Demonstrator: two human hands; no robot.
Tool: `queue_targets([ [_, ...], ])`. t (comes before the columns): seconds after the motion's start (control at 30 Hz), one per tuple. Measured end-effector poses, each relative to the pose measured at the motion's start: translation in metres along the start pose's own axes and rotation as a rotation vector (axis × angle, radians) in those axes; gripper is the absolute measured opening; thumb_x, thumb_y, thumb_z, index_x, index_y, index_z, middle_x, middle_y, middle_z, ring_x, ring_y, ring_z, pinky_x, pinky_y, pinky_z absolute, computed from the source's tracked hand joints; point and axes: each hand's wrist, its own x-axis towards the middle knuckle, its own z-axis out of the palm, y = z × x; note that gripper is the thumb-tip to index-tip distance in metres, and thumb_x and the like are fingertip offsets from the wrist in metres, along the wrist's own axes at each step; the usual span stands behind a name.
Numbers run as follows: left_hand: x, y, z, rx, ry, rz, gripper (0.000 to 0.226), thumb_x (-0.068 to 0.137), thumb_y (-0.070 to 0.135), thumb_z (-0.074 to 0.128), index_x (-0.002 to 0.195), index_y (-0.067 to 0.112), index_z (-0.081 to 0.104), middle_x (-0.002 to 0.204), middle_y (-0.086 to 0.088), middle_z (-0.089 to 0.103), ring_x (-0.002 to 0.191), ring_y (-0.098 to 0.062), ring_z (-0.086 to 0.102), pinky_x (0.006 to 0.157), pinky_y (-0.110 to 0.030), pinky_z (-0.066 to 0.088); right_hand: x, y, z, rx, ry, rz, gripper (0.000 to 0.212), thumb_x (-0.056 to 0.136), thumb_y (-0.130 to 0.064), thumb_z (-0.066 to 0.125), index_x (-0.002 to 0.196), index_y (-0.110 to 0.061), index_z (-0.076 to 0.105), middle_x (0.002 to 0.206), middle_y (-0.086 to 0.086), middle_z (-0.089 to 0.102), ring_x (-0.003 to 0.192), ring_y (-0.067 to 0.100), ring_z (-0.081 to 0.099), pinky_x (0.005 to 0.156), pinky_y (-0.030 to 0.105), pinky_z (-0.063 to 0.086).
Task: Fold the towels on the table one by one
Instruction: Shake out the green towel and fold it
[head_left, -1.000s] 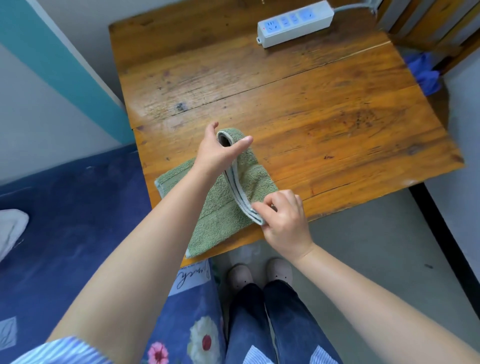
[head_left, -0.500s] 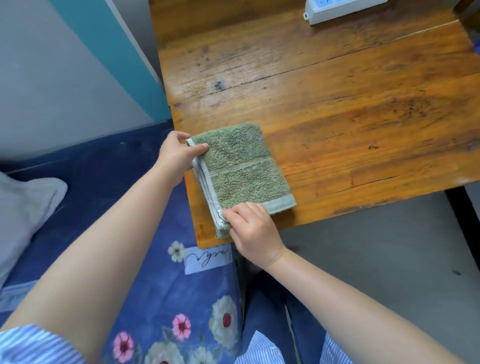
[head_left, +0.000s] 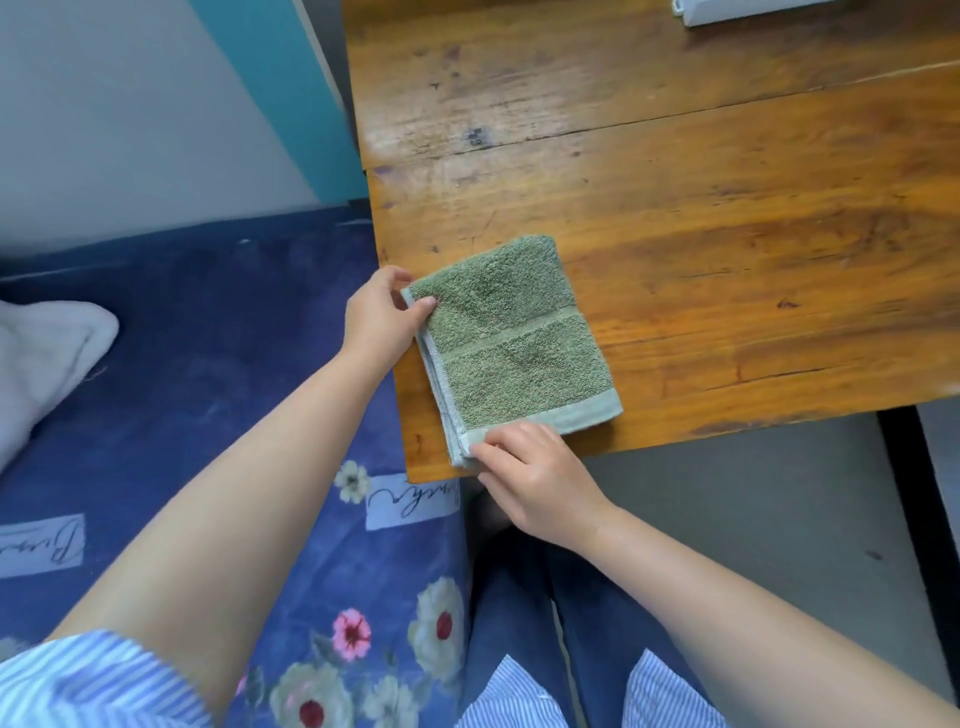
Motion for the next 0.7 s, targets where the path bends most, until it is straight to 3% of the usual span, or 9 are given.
queue_targets([
  [0.17, -0.035, 0.001, 0.015, 0.041, 0.199, 0.177, 0.041, 0.089, 0.01, 0.052, 0.127, -0.001, 0.044, 0.128, -0.017, 0.049, 0.121, -0.031, 0.043, 0.1, -0.028, 0.026, 0.041, 0.035, -0.034, -0.127, 0.187, 0.14, 0.03, 0.071, 0.005, 0.047, 0.092, 0.01, 0.067, 0.096, 0.027, 0.067, 0.094, 0.044, 0.063, 0.081, 0.055, 0.049],
  [0.23, -0.056, 0.002, 0.023, 0.1, 0.202, 0.309, 0.036, 0.086, 0.0, 0.05, 0.12, -0.009, 0.05, 0.128, -0.025, 0.049, 0.123, -0.04, 0.042, 0.106, -0.033, 0.025, 0.066, 0.049, -0.042, -0.205, 0.09, 0.225, 0.036, 0.076, 0.005, 0.049, 0.11, 0.008, 0.061, 0.12, 0.029, 0.058, 0.116, 0.047, 0.049, 0.098, 0.059, 0.035],
  [0.33, -0.082, 0.0, 0.043, 0.164, 0.146, 0.499, 0.033, 0.077, -0.009, 0.052, 0.109, -0.015, 0.058, 0.121, -0.033, 0.054, 0.117, -0.05, 0.048, 0.1, -0.052, 0.036, 0.091, 0.069, -0.037, -0.341, -0.192, 0.203, 0.046, 0.094, -0.015, 0.037, 0.139, -0.008, 0.033, 0.152, 0.013, 0.02, 0.142, 0.032, 0.013, 0.115, 0.047, 0.004],
  [0.4, -0.086, 0.001, 0.054, 0.275, 0.032, 0.52, 0.04, 0.082, 0.0, 0.05, 0.12, -0.011, 0.052, 0.133, -0.031, 0.045, 0.127, -0.048, 0.038, 0.105, -0.054, 0.03, 0.097, 0.079, -0.028, -0.425, -0.265, 0.149, 0.05, 0.097, -0.026, 0.03, 0.144, -0.013, 0.02, 0.155, 0.006, 0.006, 0.144, 0.027, 0.0, 0.115, 0.043, -0.004],
  [0.47, -0.084, -0.005, 0.064, 0.381, -0.084, 0.416, 0.051, 0.094, 0.018, 0.04, 0.14, -0.002, 0.03, 0.151, -0.02, 0.019, 0.142, -0.036, 0.012, 0.117, -0.042, 0.009, 0.098, 0.084, -0.019, -0.474, -0.294, 0.13, 0.052, 0.097, -0.031, 0.029, 0.145, -0.014, 0.016, 0.155, 0.005, 0.002, 0.143, 0.027, -0.003, 0.115, 0.042, -0.005],
  [0.53, -0.078, -0.014, 0.071, 0.46, -0.089, 0.413, 0.057, 0.097, 0.029, 0.032, 0.145, 0.004, 0.013, 0.155, -0.013, 0.003, 0.144, -0.028, -0.003, 0.116, -0.035, -0.005, 0.096, 0.09, -0.016, -0.475, -0.281, 0.147, 0.054, 0.096, -0.034, 0.031, 0.145, -0.017, 0.016, 0.155, 0.004, 0.004, 0.143, 0.026, -0.002, 0.115, 0.042, -0.004],
  [0.7, -0.071, -0.024, 0.07, 0.537, -0.09, 0.475, 0.06, 0.097, 0.034, 0.03, 0.146, 0.008, 0.007, 0.156, -0.008, 0.001, 0.145, -0.022, -0.003, 0.113, -0.03, -0.01, 0.092, 0.106, -0.021, -0.464, -0.284, 0.152, 0.054, 0.095, -0.036, 0.034, 0.144, -0.024, 0.017, 0.155, -0.001, 0.007, 0.144, 0.026, 0.0, 0.114, 0.045, 0.0],
])
